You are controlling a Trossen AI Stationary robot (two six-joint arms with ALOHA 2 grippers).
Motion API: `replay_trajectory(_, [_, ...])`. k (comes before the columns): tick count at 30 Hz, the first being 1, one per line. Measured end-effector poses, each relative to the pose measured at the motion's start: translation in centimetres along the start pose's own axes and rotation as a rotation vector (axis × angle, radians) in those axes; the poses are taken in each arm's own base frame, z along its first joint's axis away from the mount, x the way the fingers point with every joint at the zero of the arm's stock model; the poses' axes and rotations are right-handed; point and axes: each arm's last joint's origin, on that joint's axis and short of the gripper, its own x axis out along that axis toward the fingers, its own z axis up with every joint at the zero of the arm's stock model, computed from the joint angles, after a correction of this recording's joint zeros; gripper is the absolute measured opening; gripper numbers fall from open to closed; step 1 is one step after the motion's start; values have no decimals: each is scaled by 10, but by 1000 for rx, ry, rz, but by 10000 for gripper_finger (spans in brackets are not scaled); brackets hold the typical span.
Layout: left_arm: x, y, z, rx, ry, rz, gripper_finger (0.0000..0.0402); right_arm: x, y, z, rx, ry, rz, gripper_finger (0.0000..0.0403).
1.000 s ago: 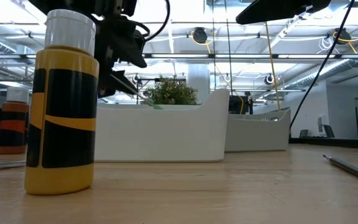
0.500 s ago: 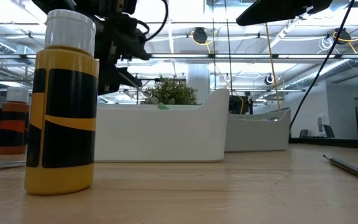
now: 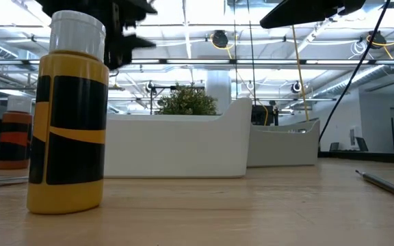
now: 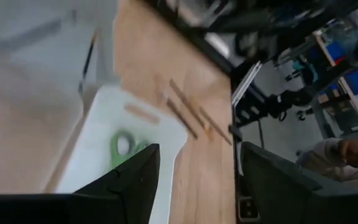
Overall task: Pick & Place Paint Supplies
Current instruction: Put the silver paintbrush into the gray bin
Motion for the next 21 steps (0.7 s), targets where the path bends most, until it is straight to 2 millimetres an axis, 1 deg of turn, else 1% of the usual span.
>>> replay_trajectory(2, [-10, -7, 3, 82, -58, 1, 237, 0, 0, 0, 10, -1, 4, 105])
replay_trajectory(4, [-20, -13, 5, 188, -127, 37, 237, 0, 1, 0, 31, -6, 42, 105])
replay_trajectory(7, [-29, -22, 5, 299, -258, 170, 237, 0, 4, 1, 60, -17, 141, 105])
replay_trajectory(9, [-31, -23, 1, 340, -328, 290, 237, -1, 6, 1, 83, -25, 226, 105])
replay_trajectory(11, [-29, -20, -3, 360, -391, 389, 237, -1, 9, 2, 90, -36, 306, 104])
replay_trajectory(13, [-28, -13, -8, 362, -426, 452, 237, -2, 10, 4, 102, -59, 374, 105])
replay_trajectory(15, [-25, -6, -11, 353, -455, 472, 237, -3, 12, 6, 121, -79, 444, 105])
replay_trajectory(18, [-22, 6, -19, 349, -447, 491, 237, -4, 14, 7, 157, -83, 545, 105])
replay_trajectory(21, [-22, 11, -21, 339, -454, 497, 237, -3, 18, 7, 185, -85, 614, 105])
